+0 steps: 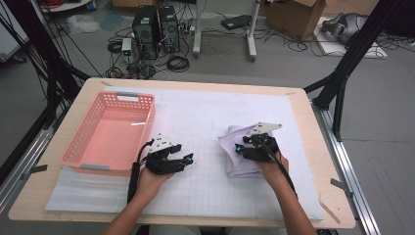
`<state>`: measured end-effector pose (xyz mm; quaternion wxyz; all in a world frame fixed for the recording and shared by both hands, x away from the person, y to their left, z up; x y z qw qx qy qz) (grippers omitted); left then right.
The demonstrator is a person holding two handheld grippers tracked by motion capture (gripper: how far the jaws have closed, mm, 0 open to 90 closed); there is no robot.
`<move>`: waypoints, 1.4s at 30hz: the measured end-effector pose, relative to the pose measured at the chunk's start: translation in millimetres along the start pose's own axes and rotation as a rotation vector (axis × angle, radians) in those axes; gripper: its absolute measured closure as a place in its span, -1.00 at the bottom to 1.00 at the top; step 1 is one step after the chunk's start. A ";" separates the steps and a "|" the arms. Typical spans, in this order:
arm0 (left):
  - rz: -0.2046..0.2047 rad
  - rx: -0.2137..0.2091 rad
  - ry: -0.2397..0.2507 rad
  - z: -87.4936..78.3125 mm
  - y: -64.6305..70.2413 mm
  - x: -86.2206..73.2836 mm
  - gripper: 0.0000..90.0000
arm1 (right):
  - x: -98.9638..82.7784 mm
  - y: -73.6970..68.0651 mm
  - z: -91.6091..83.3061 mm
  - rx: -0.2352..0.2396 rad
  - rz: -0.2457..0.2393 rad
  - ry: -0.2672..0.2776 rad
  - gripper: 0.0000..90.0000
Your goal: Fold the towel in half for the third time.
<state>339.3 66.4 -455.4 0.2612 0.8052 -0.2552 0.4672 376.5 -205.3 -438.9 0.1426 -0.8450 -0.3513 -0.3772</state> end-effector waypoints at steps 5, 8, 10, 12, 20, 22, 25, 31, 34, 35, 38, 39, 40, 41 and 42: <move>0.001 0.004 0.006 -1.2 -1.4 0.6 -0.13 | -4.0 3.2 -6.8 -0.001 -0.002 0.002 0.92; -0.002 0.004 0.008 -1.5 -1.5 0.8 -0.12 | -6.0 6.6 -23.2 -0.001 0.014 0.053 0.92; 0.000 0.004 0.010 -1.8 -0.8 1.1 -0.12 | -10.2 9.7 -35.1 -0.002 0.024 0.088 0.91; -0.002 0.006 0.008 -1.6 -0.7 0.9 -0.12 | -17.1 14.1 -44.4 -0.019 0.044 0.097 0.90; 0.000 0.003 0.003 -1.5 -0.2 0.3 -0.13 | -58.1 33.8 -59.8 -0.121 0.119 0.033 0.73; 0.001 0.007 0.002 -0.6 -0.8 0.0 -0.13 | -68.5 39.7 -64.0 -0.137 0.158 0.025 0.70; 0.000 0.007 -0.001 0.4 -0.3 -0.6 -0.12 | -71.1 46.8 -75.4 -0.162 0.189 0.064 0.55; 0.001 0.005 -0.001 0.6 0.5 -0.5 -0.13 | -36.0 36.1 -75.7 -0.117 0.131 0.146 0.26; 0.000 0.005 0.001 0.1 0.1 -0.3 -0.13 | -17.6 22.1 -60.9 -0.052 0.111 0.158 0.17; 0.000 0.007 0.002 0.2 0.0 -0.4 -0.13 | -12.4 16.8 -55.0 -0.029 0.101 0.154 0.15; 0.003 0.007 0.000 0.1 -0.1 -0.6 -0.12 | -0.7 0.8 -36.3 0.034 0.069 0.132 0.13; 0.002 0.008 0.000 0.3 0.1 -0.6 -0.13 | 1.6 -3.7 -29.9 0.054 0.056 0.122 0.14; 0.002 0.008 -0.001 0.3 0.1 -0.7 -0.12 | 2.6 -7.6 -24.0 0.065 0.042 0.101 0.14; 0.005 0.008 -0.004 0.3 0.1 -0.8 -0.13 | 2.6 -11.3 -18.4 0.073 0.036 0.075 0.18; 0.005 0.008 -0.004 0.3 0.1 -0.8 -0.13 | 1.8 -13.4 -13.1 0.078 0.021 0.051 0.22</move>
Point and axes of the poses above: each handheld gripper's, and its own axes: z roughly forward along the jaws, x roughly out of its top, y roughly to its right, the point moved 5 cm from there along z, roughly forward along the jaws, and after that the axes turned 1 degree about x, right-handed, at the moved point
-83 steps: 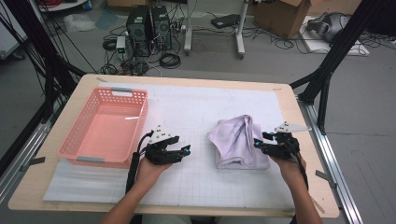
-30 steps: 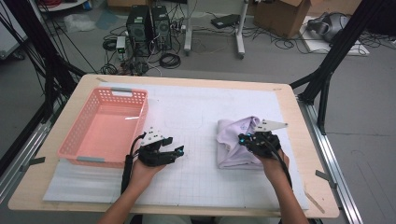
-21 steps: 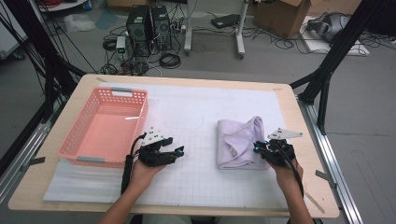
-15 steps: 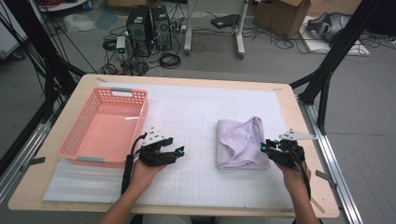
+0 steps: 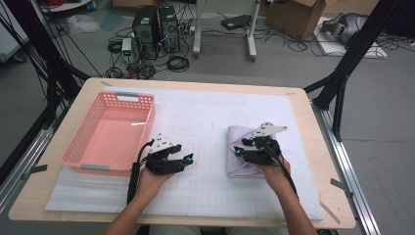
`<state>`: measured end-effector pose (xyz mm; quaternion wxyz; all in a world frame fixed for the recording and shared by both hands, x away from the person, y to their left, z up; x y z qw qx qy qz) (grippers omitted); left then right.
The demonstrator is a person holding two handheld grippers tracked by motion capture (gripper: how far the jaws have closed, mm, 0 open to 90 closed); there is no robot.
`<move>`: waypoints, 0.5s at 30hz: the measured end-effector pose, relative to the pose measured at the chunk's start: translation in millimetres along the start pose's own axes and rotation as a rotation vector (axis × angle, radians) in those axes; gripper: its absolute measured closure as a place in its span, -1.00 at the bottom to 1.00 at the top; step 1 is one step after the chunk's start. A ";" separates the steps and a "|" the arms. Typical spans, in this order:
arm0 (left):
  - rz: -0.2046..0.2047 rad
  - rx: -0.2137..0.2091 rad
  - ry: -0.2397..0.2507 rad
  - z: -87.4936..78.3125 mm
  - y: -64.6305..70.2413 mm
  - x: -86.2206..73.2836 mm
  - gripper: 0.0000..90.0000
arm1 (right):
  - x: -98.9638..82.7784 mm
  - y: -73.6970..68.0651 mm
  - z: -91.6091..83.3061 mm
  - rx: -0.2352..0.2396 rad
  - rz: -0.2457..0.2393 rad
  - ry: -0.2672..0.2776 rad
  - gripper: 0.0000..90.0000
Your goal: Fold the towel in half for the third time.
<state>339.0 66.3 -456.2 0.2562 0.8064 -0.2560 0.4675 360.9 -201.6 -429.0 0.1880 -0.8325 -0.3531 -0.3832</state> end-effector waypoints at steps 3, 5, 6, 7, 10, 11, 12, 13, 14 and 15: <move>0.001 -0.002 -0.004 0.2 0.1 -0.4 -0.12 | -4.5 0.3 8.1 -0.001 -0.015 -0.056 0.45; -0.001 -0.001 -0.003 0.2 0.2 -0.6 -0.12 | -10.8 3.3 5.4 -0.013 -0.023 -0.076 0.92; 0.001 -0.001 -0.002 0.0 -0.4 -0.5 -0.12 | -11.5 4.2 0.6 -0.027 -0.023 -0.058 0.92; 0.001 0.001 -0.002 0.0 -0.8 -0.6 -0.12 | -12.5 4.9 -5.3 -0.042 -0.020 -0.043 0.92; 0.001 0.000 -0.003 0.0 -0.6 -0.7 -0.12 | -20.5 9.1 -26.5 -0.103 -0.016 -0.002 0.92; 0.000 0.001 -0.004 0.0 -0.3 -0.6 -0.12 | -25.1 11.6 -33.6 -0.127 -0.010 -0.001 0.92; 0.000 0.003 -0.003 -0.2 -0.1 -0.5 -0.12 | -30.3 15.0 -40.0 -0.149 0.002 0.006 0.91; -0.002 0.004 0.001 -0.3 0.1 -0.2 -0.12 | -36.2 18.0 -46.3 -0.166 0.025 0.008 0.88; -0.002 0.004 0.001 -0.3 0.1 -0.2 -0.12 | -42.5 20.9 -52.0 -0.179 0.042 0.007 0.85; -0.001 0.005 0.001 -0.5 -0.1 -0.2 -0.12 | -48.9 23.9 -57.1 -0.193 0.052 0.005 0.83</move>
Point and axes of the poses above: each handheld gripper's, and its own axes: z roughly forward along the jaws, x roughly out of its top, y roughly to its right, the point moved 5 cm from there along z, roughly forward along the jaws, and after that the axes turned 1 degree about x, right-handed, at the moved point
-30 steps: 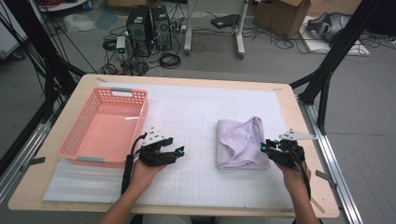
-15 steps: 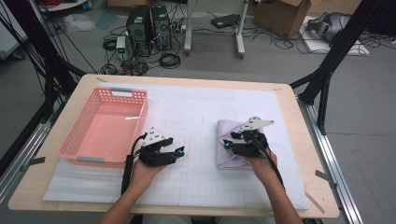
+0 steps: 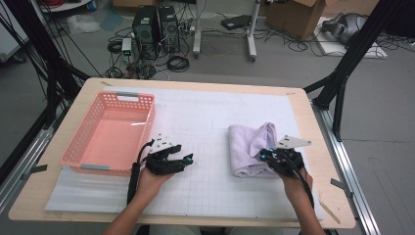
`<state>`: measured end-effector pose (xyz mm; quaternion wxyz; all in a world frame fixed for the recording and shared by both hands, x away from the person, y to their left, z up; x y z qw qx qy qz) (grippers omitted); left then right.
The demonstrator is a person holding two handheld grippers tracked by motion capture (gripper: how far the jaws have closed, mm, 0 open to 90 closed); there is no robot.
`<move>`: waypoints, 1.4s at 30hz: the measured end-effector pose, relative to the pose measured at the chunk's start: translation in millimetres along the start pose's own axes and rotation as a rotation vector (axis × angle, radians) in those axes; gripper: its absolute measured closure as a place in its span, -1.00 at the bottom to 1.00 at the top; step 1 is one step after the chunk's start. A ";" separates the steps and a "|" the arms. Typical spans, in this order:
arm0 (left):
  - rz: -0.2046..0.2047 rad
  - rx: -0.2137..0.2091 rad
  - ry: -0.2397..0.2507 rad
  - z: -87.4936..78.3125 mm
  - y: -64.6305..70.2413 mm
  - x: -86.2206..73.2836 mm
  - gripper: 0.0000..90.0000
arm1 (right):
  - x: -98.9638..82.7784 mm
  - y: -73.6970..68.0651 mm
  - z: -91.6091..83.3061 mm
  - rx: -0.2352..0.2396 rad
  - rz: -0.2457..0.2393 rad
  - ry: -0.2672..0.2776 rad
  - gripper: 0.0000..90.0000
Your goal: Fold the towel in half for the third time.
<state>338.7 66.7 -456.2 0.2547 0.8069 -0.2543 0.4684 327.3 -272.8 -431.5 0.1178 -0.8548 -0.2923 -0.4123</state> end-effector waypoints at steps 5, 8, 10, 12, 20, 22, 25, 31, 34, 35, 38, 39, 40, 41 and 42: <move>-0.001 0.001 -0.001 0.1 -0.6 -0.1 -0.12 | -20.5 11.9 -12.6 -0.025 0.068 -0.034 0.54; 0.000 0.002 -0.001 0.5 -0.5 -0.1 -0.12 | -16.9 15.3 -21.4 -0.031 0.090 0.010 0.35; -0.001 0.000 -0.002 0.2 -0.5 -0.1 -0.12 | -0.7 14.6 -28.5 -0.055 0.086 0.068 0.20; -0.005 0.004 0.003 -0.2 -1.2 0.3 -0.12 | 12.7 13.0 -32.6 -0.075 0.083 0.113 0.14; -0.004 0.003 0.004 0.1 -1.0 0.2 -0.12 | 52.1 10.9 -35.4 -0.086 0.064 0.222 0.15; -0.004 0.001 0.001 0.3 -0.9 0.0 -0.12 | 49.8 11.5 -20.5 -0.094 0.012 0.135 0.30; -0.001 0.000 0.003 -0.2 -0.7 0.2 -0.12 | 33.4 21.0 7.7 -0.110 -0.011 -0.007 0.41; -0.003 0.002 -0.001 0.6 -1.1 -0.3 -0.12 | -9.1 37.5 27.1 -0.132 0.051 -0.134 0.44; -0.003 0.003 0.003 0.2 -1.2 0.1 -0.12 | -20.4 40.9 23.2 -0.122 0.104 -0.121 0.43; -0.002 0.004 0.004 -0.3 -1.5 0.3 -0.12 | -24.4 42.3 19.8 -0.117 0.141 -0.117 0.43; -0.003 0.006 0.006 -0.9 -2.2 0.6 -0.12 | -31.3 43.7 9.4 -0.108 0.181 -0.150 0.38; -0.003 0.006 0.003 -0.7 -1.8 0.4 -0.12 | -29.3 44.8 3.5 -0.122 0.167 -0.168 0.28; -0.002 0.006 0.002 -0.4 -1.6 0.4 -0.12 | -29.3 44.8 3.5 -0.122 0.167 -0.168 0.28; -0.002 0.005 0.002 -0.3 -1.2 0.3 -0.12 | -25.8 44.9 0.7 -0.134 0.153 -0.165 0.24; 0.001 0.006 0.002 -0.2 -1.3 0.4 -0.12 | -20.9 44.8 -1.4 -0.135 0.141 -0.142 0.22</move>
Point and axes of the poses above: each handheld gripper's, and its own axes: z roughly forward along the jaws, x roughly out of its top, y roughly to its right, the point moved 5 cm from there along z, roughly forward along the jaws, and after that the axes turned 1 degree about x, right-handed, at the moved point
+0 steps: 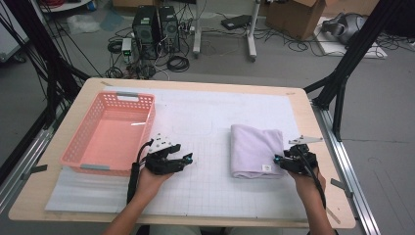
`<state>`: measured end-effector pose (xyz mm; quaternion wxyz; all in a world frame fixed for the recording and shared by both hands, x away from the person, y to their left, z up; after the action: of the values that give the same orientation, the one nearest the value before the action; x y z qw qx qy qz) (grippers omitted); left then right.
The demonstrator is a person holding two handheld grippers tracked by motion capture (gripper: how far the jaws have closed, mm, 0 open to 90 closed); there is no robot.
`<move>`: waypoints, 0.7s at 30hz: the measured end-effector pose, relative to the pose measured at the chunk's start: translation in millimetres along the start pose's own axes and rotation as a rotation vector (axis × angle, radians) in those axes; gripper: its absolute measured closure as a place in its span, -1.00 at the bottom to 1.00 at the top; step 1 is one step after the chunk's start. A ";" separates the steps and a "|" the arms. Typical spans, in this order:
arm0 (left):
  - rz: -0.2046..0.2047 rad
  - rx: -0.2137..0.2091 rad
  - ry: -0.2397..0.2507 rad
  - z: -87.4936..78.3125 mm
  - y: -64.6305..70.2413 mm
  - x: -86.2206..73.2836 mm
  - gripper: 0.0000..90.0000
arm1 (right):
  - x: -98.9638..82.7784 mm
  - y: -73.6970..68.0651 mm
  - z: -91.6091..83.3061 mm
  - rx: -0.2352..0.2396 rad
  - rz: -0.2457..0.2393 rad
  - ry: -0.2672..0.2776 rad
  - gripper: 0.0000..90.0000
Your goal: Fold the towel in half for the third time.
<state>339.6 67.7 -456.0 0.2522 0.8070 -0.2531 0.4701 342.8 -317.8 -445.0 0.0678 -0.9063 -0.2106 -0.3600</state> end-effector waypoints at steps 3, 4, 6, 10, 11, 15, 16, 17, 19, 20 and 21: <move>-0.004 0.002 0.000 0.5 -0.2 -0.2 -0.12 | 22.9 -4.4 -4.3 0.025 -0.032 0.110 0.22; -0.004 0.002 0.000 0.5 -0.2 -0.2 -0.12 | 28.9 -6.0 -2.8 0.028 -0.043 0.128 0.24; -0.005 0.000 -0.001 0.6 0.0 -0.4 -0.12 | 34.7 -6.8 -0.1 0.025 -0.060 0.137 0.26; -0.002 -0.001 -0.001 1.1 0.3 -0.4 -0.12 | 55.3 -10.6 20.7 0.035 -0.084 0.119 0.37; -0.002 -0.001 -0.001 1.3 0.3 -0.5 -0.12 | 62.9 -12.6 34.6 0.048 -0.083 0.097 0.41; -0.003 0.000 -0.002 0.9 0.1 -0.5 -0.12 | 72.4 -19.7 63.2 0.077 -0.071 0.026 0.42; -0.006 0.000 -0.002 0.8 0.1 -0.4 -0.12 | 74.2 -21.0 70.1 0.078 -0.077 0.006 0.42; -0.006 -0.001 -0.003 0.7 0.1 -0.4 -0.12 | 74.2 -21.0 70.1 0.078 -0.077 0.006 0.42; -0.002 -0.001 0.000 1.3 0.2 -0.4 -0.12 | 77.2 -27.3 86.1 0.109 -0.030 0.013 0.43; -0.002 -0.001 0.000 1.3 0.2 -0.4 -0.12 | 78.4 -30.2 90.3 0.126 -0.006 0.033 0.40; -0.004 -0.003 -0.001 1.5 0.5 -0.6 -0.12 | 79.3 -33.6 94.2 0.146 0.007 0.047 0.37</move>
<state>340.0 66.4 -457.1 0.2544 0.8073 -0.2524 0.4688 438.8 -235.2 -460.9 0.1399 -0.8910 -0.2315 -0.3647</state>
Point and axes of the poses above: each handheld gripper's, and its own axes: z roughly forward along the jaws, x roughly out of its top, y roughly to its right, the point moved 5 cm from there along z, roughly forward along the jaws, and after that the axes turned 1 degree about x, right-handed, at the moved point
